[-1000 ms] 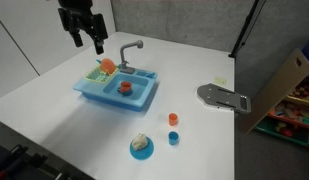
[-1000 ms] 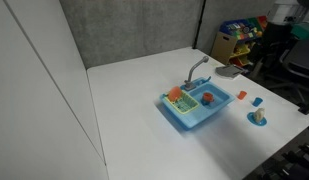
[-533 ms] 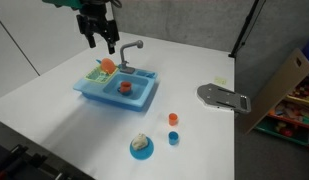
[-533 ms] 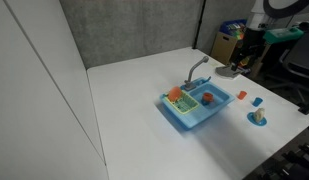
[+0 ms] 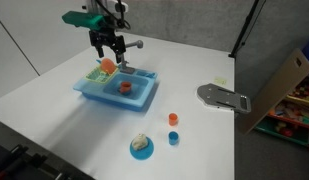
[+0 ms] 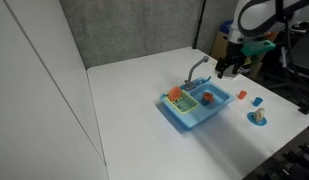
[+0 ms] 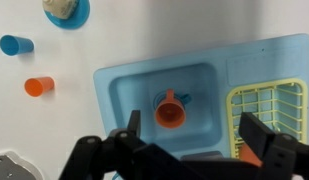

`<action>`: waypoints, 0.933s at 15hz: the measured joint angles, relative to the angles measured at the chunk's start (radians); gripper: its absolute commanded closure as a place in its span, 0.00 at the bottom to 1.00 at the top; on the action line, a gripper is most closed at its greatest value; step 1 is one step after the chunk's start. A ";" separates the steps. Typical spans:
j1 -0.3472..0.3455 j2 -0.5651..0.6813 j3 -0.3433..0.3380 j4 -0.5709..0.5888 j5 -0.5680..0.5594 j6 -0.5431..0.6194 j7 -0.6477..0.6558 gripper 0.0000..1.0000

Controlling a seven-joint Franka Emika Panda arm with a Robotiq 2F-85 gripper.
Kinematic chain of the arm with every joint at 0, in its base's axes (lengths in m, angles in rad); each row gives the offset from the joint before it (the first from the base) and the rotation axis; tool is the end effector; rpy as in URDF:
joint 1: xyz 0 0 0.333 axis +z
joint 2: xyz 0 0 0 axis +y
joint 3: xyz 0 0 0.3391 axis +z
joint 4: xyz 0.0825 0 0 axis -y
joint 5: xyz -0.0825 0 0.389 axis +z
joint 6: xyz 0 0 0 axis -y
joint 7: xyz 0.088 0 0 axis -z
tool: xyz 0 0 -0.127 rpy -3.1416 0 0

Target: Remove the orange cup from the blue cup inside the sink and put it on the sinks worktop in front of the dishes drying rack

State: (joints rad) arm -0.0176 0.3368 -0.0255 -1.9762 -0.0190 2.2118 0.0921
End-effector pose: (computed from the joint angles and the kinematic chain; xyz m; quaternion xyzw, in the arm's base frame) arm 0.6065 -0.0266 0.2885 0.9968 -0.0609 -0.0502 0.0128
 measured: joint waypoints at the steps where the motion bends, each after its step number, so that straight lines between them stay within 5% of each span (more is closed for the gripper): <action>1: 0.001 0.020 0.000 0.004 0.000 0.012 0.000 0.00; 14: -0.001 0.101 -0.006 0.034 0.000 0.061 -0.001 0.00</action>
State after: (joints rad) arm -0.0187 0.4380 -0.0314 -1.9420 -0.0190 2.2733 0.0911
